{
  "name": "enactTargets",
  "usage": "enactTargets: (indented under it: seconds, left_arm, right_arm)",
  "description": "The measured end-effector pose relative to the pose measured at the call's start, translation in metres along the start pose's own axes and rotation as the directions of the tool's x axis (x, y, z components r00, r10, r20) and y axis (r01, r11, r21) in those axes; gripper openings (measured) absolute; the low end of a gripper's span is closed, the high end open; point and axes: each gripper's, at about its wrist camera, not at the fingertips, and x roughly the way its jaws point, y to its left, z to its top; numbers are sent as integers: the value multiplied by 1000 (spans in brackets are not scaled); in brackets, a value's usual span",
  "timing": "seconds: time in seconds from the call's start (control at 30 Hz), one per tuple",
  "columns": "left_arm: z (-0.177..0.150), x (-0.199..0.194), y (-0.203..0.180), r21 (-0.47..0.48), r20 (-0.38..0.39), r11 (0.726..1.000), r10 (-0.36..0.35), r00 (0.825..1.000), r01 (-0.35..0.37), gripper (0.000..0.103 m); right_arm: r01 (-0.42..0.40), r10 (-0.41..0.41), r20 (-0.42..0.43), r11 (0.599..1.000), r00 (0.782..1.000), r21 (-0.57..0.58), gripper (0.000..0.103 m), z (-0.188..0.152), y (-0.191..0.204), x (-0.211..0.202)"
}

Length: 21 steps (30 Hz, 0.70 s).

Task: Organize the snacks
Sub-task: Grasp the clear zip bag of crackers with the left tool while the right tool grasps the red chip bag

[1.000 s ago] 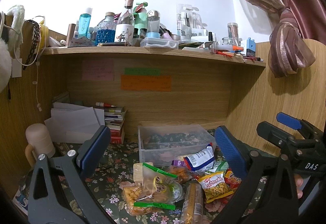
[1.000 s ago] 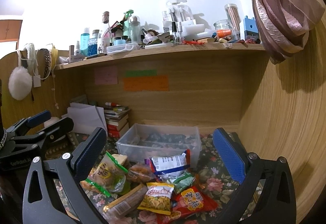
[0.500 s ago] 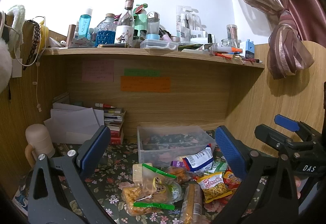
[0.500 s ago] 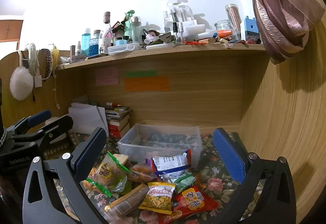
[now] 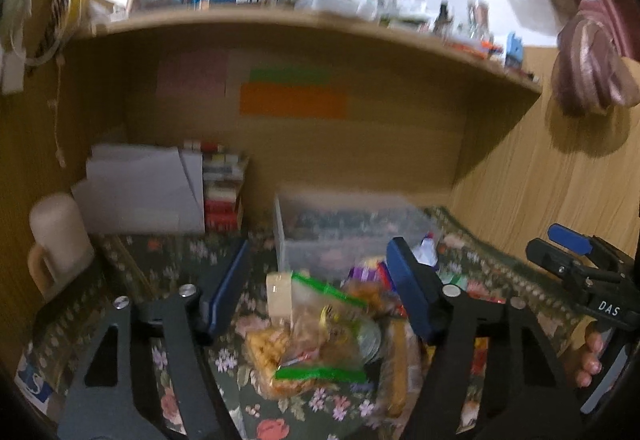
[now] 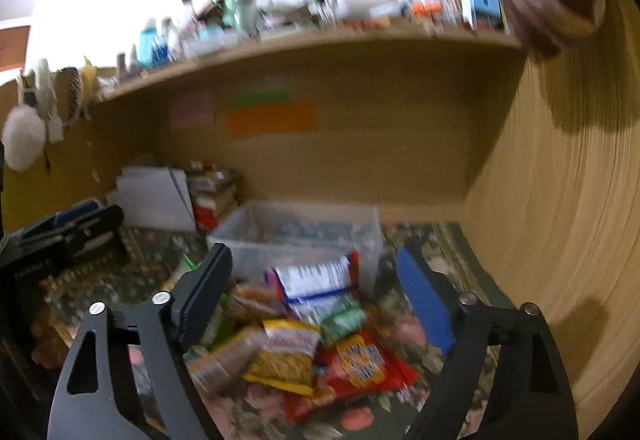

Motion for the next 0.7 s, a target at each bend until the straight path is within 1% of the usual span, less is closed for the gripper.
enactTargets:
  seconds: [0.2, 0.33, 0.43, 0.6, 0.7]
  left_arm:
    - [-26, 26, 7, -2, -116, 1000, 2, 993, -2, 69]
    - [-43, 40, 6, 9, -183, 1000, 1, 983, 1, 69]
    - [-53, 52, 6, 4, -233, 1000, 0, 973, 1, 72]
    - [-59, 70, 3, 9, -267, 1000, 4, 964, -2, 79]
    - [-62, 83, 0, 21, -288, 1000, 9, 957, -4, 80]
  right_arm:
    - [32, -28, -118, 999, 993, 31, 77, -26, -18, 15]
    - [38, -25, -188, 997, 982, 69, 77, -42, -27, 25]
    - [35, -13, -233, 995, 972, 91, 77, -52, -31, 32]
    - [31, -2, -264, 994, 964, 105, 77, -62, -33, 40]
    - [40, -7, -288, 993, 958, 111, 77, -65, -35, 50]
